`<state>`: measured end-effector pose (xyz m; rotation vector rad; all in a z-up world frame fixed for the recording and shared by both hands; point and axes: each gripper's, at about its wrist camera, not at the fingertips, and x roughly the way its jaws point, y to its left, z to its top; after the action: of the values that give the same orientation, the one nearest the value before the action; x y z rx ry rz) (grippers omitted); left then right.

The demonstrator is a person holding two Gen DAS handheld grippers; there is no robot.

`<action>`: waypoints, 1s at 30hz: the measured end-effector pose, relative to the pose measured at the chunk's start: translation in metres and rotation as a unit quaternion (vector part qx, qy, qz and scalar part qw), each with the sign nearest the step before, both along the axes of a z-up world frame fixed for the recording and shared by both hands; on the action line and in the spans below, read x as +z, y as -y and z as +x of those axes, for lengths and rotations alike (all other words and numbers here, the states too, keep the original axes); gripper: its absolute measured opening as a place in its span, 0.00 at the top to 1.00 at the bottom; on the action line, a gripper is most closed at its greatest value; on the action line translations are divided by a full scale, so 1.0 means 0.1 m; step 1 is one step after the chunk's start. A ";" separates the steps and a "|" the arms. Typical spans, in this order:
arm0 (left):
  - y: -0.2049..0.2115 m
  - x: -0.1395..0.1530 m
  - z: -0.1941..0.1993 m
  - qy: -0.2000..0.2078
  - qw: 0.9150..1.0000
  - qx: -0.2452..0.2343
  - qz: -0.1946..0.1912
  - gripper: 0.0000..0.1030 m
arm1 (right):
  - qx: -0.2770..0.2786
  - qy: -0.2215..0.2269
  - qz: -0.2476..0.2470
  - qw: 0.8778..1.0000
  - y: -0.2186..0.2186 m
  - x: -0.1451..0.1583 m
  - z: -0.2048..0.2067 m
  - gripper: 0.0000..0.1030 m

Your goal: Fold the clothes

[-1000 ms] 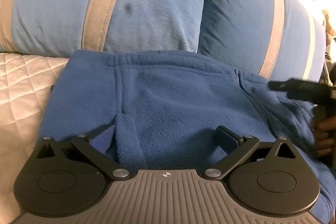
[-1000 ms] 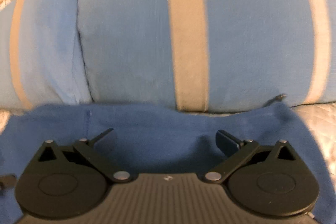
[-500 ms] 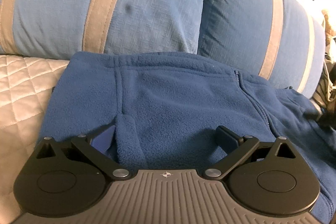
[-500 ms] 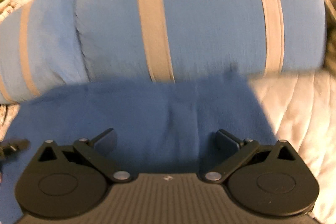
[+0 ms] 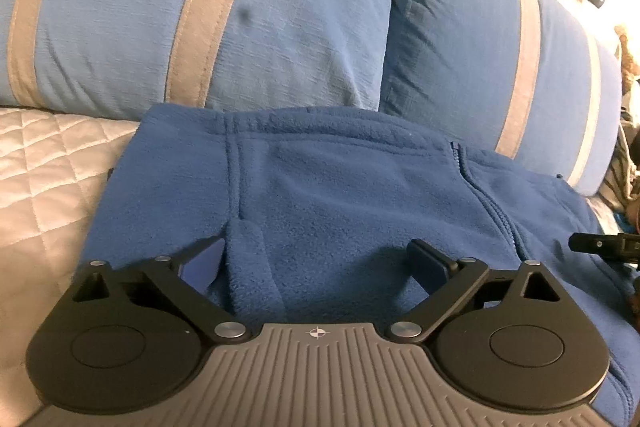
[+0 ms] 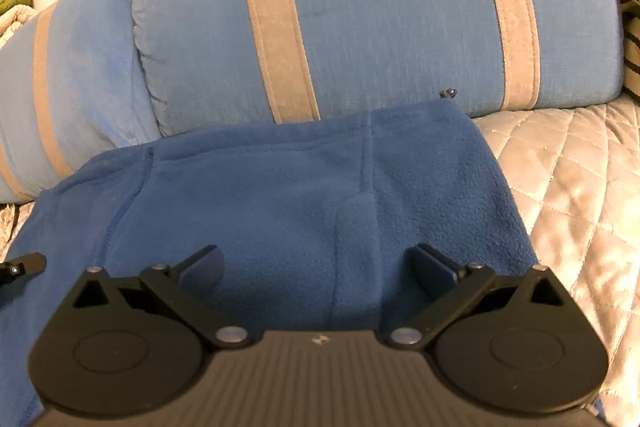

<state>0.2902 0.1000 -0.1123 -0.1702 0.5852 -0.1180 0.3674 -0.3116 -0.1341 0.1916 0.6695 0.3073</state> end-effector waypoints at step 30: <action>0.79 0.90 -0.35 -0.087 0.995 -0.041 0.002 0.04 | -0.003 0.022 0.011 1.000 0.05 -0.04 -0.03 0.01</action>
<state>0.2555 0.0207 -0.0225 -0.1540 0.7673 -0.1819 0.3646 -0.3170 -0.1377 0.2070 0.6225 0.3114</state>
